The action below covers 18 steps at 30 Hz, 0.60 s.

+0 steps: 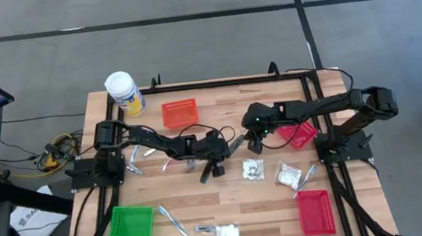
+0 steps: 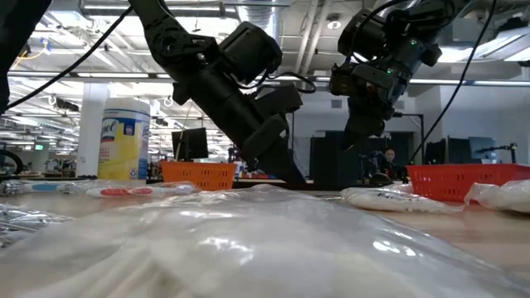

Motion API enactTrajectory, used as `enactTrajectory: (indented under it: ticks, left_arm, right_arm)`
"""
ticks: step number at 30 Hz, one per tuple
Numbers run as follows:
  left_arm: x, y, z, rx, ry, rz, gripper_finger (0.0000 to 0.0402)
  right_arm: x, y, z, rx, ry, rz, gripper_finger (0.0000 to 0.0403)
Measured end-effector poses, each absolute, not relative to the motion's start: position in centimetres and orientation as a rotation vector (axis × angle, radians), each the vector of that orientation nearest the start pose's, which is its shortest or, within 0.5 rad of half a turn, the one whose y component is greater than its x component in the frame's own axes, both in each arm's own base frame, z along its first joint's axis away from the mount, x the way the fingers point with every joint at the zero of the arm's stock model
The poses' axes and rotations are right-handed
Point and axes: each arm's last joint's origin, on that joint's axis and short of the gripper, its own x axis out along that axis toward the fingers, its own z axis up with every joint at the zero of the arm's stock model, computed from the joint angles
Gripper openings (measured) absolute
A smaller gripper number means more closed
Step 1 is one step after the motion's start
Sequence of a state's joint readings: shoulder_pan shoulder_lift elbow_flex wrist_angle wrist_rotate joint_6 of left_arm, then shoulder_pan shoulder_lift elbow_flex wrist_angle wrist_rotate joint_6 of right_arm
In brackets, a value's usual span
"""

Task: Pick & Place Travel size toiletries
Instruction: Put the black comb into the top red basket

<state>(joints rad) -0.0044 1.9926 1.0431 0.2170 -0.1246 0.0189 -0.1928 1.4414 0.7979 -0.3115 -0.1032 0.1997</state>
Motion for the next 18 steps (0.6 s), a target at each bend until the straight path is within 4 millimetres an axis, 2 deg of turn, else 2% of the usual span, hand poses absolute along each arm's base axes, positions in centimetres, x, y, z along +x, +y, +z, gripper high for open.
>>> enactTrajectory:
  ticks: [18]
  left_arm:
    - [38.63, 0.21, 11.02, 0.079, 0.805, 0.103, 0.0003]
  right_arm:
    - [26.92, -4.95, 18.74, 0.325, 0.936, -0.177, 0.0000]
